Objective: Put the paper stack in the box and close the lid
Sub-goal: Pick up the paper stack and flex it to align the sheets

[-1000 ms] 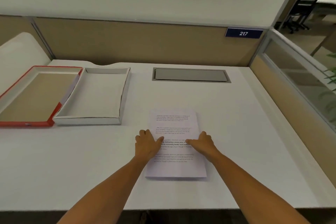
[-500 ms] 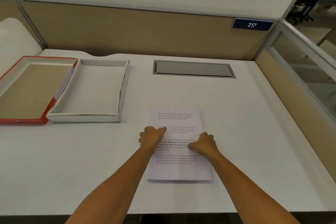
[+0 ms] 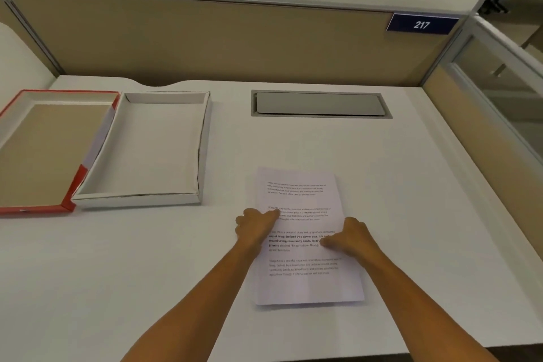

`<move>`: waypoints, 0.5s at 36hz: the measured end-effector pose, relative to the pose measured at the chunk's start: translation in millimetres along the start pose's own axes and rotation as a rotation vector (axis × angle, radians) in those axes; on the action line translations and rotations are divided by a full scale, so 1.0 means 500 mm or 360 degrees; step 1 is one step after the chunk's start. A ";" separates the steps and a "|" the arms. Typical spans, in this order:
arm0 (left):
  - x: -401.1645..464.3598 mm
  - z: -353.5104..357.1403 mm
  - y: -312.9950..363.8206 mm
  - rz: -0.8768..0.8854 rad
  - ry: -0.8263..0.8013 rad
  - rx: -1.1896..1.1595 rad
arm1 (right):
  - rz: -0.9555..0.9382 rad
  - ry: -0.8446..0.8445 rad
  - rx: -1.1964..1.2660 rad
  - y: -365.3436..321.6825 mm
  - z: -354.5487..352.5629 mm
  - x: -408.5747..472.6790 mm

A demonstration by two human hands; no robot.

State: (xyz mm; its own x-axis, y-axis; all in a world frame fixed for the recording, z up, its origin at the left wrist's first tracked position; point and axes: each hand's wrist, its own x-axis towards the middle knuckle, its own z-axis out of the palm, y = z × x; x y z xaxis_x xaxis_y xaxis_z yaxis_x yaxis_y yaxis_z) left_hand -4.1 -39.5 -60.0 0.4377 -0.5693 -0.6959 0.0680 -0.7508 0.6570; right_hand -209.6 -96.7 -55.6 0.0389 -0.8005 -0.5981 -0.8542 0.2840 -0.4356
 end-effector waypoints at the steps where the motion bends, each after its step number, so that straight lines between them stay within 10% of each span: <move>1: 0.002 0.004 -0.002 0.0025 0.0043 0.0038 | 0.0008 0.0002 0.0011 0.000 0.000 0.000; 18: 0.013 -0.020 -0.031 0.0048 -0.0495 -0.0827 | 0.0071 0.0020 0.0366 0.022 0.014 0.004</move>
State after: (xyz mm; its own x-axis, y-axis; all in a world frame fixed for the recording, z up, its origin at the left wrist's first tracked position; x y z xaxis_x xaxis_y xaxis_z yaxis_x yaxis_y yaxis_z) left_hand 6.4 -28.1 -71.7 0.1692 -0.7176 -0.6756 0.5227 -0.5158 0.6788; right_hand -215.4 -91.4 -66.7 -0.0040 -0.7906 -0.6123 -0.7140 0.4310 -0.5518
